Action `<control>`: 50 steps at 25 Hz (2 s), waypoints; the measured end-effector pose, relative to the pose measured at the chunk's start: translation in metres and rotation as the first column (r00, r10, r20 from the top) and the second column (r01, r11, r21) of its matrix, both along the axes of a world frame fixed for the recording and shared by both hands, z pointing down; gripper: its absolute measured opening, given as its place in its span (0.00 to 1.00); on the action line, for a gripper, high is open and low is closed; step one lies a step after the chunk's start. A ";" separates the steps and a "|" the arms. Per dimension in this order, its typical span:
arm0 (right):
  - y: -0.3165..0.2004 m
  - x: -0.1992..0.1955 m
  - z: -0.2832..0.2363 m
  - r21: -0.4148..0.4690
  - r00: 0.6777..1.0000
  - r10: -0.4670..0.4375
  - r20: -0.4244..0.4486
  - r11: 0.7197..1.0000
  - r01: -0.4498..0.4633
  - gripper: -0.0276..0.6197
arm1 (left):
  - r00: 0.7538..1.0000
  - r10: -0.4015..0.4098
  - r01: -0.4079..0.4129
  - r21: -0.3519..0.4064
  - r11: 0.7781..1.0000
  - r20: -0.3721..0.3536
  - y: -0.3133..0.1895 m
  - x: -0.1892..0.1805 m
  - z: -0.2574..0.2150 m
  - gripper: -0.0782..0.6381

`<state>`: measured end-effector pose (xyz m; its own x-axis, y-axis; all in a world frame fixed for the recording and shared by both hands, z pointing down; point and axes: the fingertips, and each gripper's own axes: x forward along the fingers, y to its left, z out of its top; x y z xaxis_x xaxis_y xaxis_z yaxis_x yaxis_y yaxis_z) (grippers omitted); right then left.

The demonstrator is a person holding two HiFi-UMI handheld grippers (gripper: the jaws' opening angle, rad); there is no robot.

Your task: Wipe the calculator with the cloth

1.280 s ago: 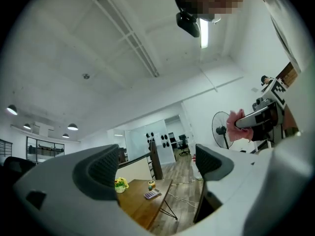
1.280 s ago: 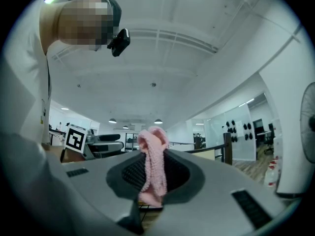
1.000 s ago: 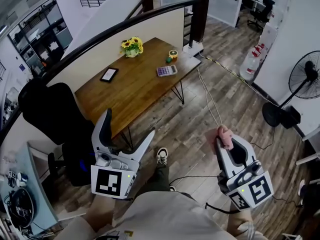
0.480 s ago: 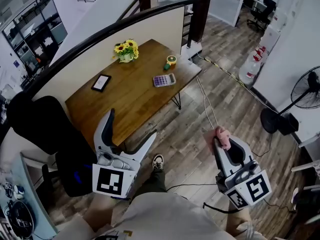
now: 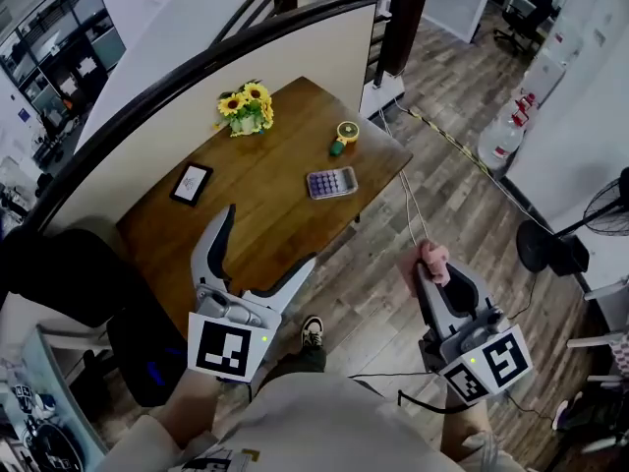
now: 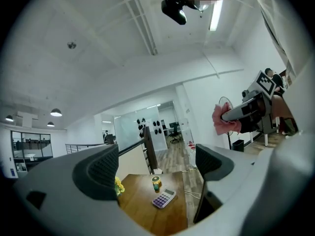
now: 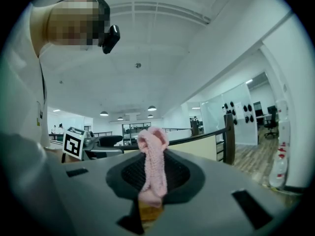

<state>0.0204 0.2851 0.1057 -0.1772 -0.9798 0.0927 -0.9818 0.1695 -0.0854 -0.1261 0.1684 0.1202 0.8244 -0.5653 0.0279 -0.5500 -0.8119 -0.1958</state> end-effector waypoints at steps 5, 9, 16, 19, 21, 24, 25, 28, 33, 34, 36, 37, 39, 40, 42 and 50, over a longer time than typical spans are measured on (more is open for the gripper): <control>-0.060 0.018 0.005 0.003 1.000 0.019 -0.007 1.000 -0.019 0.15 | 1.000 -0.007 0.007 -0.008 1.000 0.007 -0.059 0.009 0.009 0.76; -0.088 0.030 0.012 -0.013 1.000 0.025 -0.001 1.000 -0.025 0.15 | 1.000 0.016 -0.016 -0.019 1.000 0.011 -0.080 0.019 0.014 0.76; -0.121 0.055 0.016 -0.016 0.999 0.040 0.000 0.999 -0.040 0.15 | 0.990 0.103 -0.106 0.024 0.994 0.095 -0.100 0.053 0.024 0.77; -0.140 0.072 0.020 -0.020 1.000 0.027 -0.004 0.999 -0.027 0.15 | 0.989 0.106 -0.110 0.032 0.993 0.104 -0.112 0.070 0.027 0.77; -0.156 0.083 0.021 -0.017 1.000 0.009 -0.005 1.000 -0.009 0.15 | 0.989 0.108 -0.112 0.035 0.993 0.097 -0.122 0.081 0.027 0.77; -0.182 0.101 0.022 -0.009 0.999 -0.032 -0.009 0.999 0.032 0.15 | 0.991 0.103 -0.106 0.034 0.994 0.091 -0.138 0.097 0.024 0.77; -0.192 0.108 0.022 -0.009 0.999 -0.047 -0.009 0.999 0.047 0.15 | 0.991 0.095 -0.098 0.034 0.995 0.093 -0.145 0.103 0.024 0.77; -0.224 0.128 0.025 -0.012 0.995 -0.098 0.001 0.995 0.098 0.15 | 0.991 0.066 -0.071 0.041 0.997 0.114 -0.166 0.124 0.024 0.77; -0.279 0.160 0.030 -0.030 0.977 -0.211 0.019 0.977 0.211 0.15 | 0.990 0.029 -0.038 0.063 0.997 0.137 -0.191 0.162 0.017 0.77; -0.290 0.166 0.031 -0.032 0.972 -0.232 0.022 0.972 0.233 0.15 | 0.990 0.024 -0.033 0.065 0.997 0.141 -0.196 0.170 0.016 0.77; -0.310 0.179 0.035 -0.040 0.962 -0.271 0.027 0.961 0.272 0.15 | 0.991 0.018 -0.026 0.054 0.998 0.134 -0.205 0.185 0.017 0.77; -0.320 0.185 0.038 -0.047 0.956 -0.290 0.029 0.955 0.292 0.15 | 0.993 0.016 -0.020 0.035 0.999 0.120 -0.208 0.192 0.018 0.77; -0.340 0.195 0.046 -0.063 0.943 -0.330 0.035 0.941 0.331 0.15 | 0.995 0.001 -0.002 0.011 1.000 0.099 -0.215 0.204 0.019 0.77; -0.349 0.199 0.050 -0.070 0.936 -0.349 0.040 0.934 0.351 0.15 | 0.994 -0.008 0.006 0.020 1.000 0.106 -0.219 0.209 0.020 0.77; -0.366 0.206 0.056 -0.081 0.920 -0.388 0.050 0.917 0.391 0.15 | 0.991 -0.035 0.030 0.041 0.999 0.130 -0.229 0.218 0.023 0.77; -0.413 0.200 0.085 -0.116 0.840 -0.534 0.094 0.832 0.542 0.15 | 0.966 -0.177 0.182 -0.005 0.983 0.187 -0.259 0.216 0.053 0.77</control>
